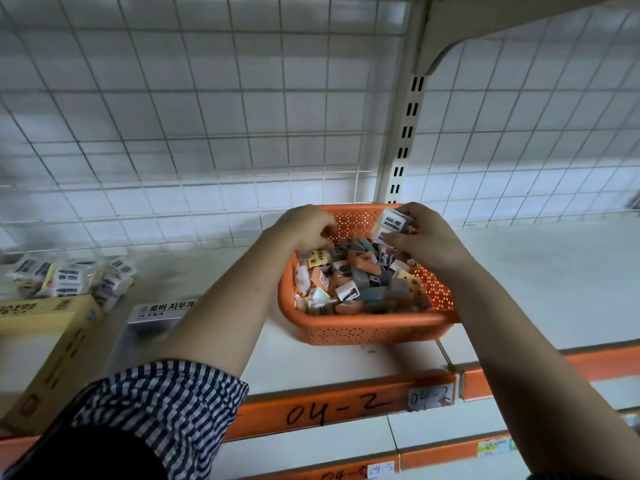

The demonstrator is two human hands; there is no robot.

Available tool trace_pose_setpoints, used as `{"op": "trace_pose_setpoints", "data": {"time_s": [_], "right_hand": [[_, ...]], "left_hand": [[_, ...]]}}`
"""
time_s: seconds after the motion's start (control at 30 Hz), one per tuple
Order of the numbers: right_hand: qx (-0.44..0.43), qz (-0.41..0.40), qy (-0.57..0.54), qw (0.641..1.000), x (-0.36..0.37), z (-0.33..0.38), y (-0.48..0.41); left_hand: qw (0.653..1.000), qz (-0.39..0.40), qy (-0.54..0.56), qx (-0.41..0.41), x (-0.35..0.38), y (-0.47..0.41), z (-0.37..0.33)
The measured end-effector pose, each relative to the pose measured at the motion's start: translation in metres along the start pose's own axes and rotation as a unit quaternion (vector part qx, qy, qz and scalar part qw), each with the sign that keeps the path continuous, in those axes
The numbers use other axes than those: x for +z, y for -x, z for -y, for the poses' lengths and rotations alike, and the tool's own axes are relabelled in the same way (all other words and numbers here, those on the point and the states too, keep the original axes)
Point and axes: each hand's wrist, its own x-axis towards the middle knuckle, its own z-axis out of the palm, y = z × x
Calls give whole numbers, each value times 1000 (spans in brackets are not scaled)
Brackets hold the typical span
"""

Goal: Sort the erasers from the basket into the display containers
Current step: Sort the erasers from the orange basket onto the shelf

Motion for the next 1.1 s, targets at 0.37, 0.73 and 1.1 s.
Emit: {"op": "trace_pose_setpoints", "data": {"time_s": [0.37,0.73,1.1], "right_hand": [[-14,-10,72,997,-2,-13,-5],[-14,-10,93,996,-3,-9,-1],[-38,17,-15,999,13,43,1]], "left_hand": [[998,35,-45,-36,7,-4,-1],[955,-113,273,-20,1,6,6],[882,-190,416,-108,-38,66,23]]}}
